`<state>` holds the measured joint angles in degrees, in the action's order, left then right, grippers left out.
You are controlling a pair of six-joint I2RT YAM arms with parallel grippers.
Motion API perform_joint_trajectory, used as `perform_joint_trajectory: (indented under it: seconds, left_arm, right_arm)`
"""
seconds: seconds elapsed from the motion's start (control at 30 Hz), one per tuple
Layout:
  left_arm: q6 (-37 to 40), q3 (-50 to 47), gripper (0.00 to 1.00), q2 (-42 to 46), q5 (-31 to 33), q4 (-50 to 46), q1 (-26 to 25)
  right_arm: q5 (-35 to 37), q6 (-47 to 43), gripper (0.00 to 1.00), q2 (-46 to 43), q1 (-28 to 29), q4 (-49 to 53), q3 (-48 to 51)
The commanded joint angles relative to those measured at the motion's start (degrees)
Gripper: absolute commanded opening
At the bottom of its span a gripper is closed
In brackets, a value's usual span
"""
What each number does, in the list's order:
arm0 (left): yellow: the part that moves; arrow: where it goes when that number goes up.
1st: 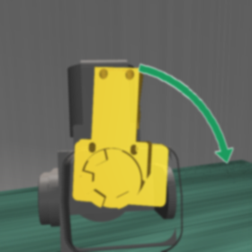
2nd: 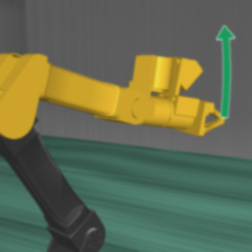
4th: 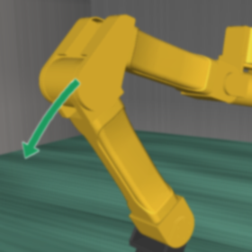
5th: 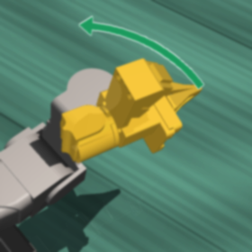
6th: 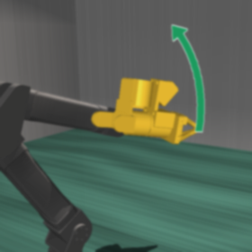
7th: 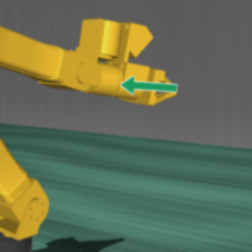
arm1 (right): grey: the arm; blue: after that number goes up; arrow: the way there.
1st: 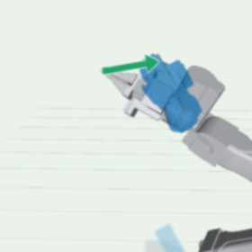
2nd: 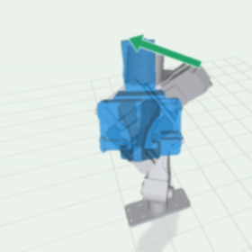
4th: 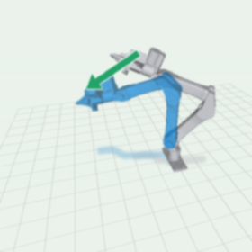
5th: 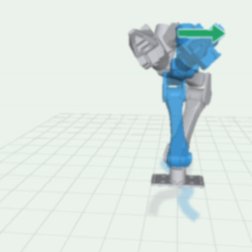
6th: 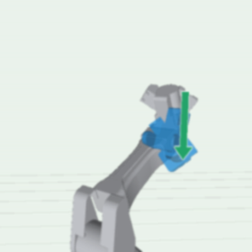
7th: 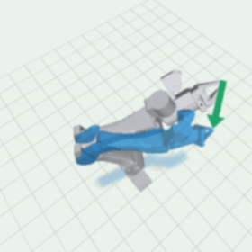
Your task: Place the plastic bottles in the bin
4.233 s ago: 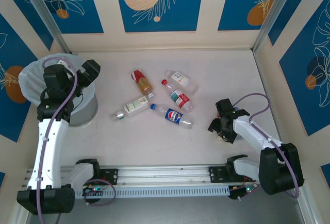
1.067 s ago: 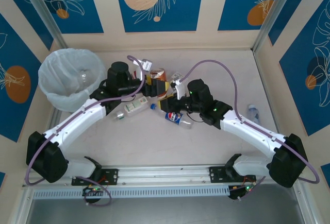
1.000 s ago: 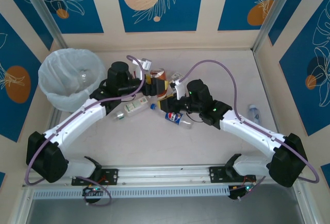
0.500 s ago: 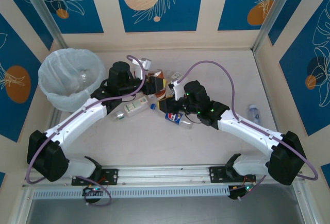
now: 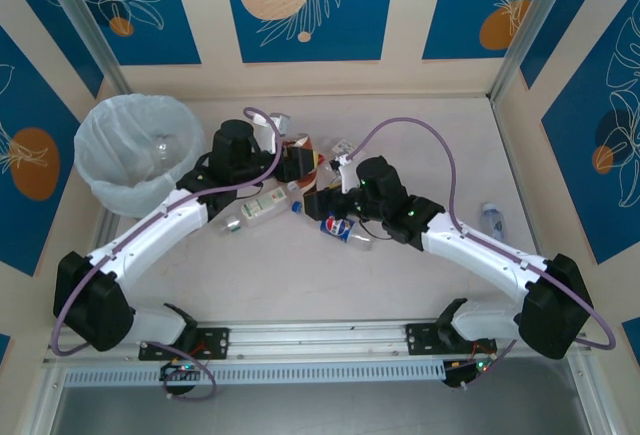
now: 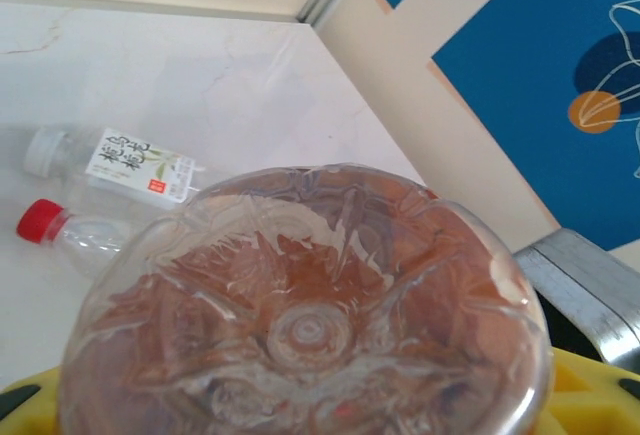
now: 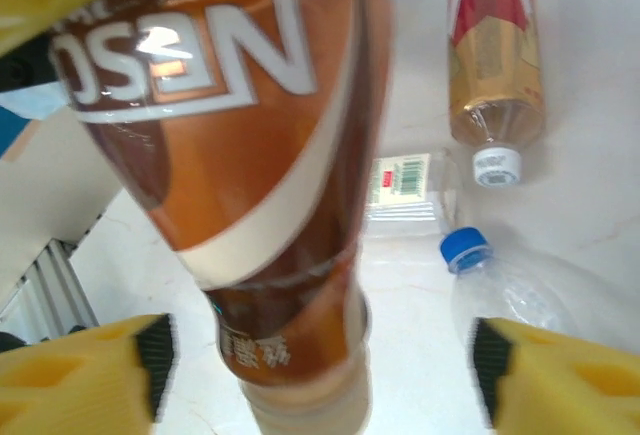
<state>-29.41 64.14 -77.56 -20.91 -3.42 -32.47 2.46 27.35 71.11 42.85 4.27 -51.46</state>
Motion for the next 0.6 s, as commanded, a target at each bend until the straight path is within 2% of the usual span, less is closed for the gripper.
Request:
perform_joint_trajectory:
  seconds: [0.0, 0.1, 0.37, 0.57]
  left_arm:
    - [1.7, 2.2, 0.46, 0.0, 4.0, -2.2, 0.6]
    - [2.8, 3.0, 0.46, 0.6, 7.6, -4.8, 1.1]
    - [5.4, 4.0, 0.46, 2.1, 15.3, -10.3, 3.7]
    - [5.7, 2.2, 0.46, 1.8, 20.9, -13.0, 8.3]
  right_arm:
    - [4.0, 2.0, 0.90, -0.2, -1.2, 2.6, -1.6]
    - [5.8, 3.8, 1.00, -0.4, -1.8, 3.2, -1.0]
    - [9.6, 7.4, 1.00, -0.5, -3.6, 5.7, -0.6]
    - [11.8, 8.5, 0.99, -0.9, -4.3, 8.3, -0.6]
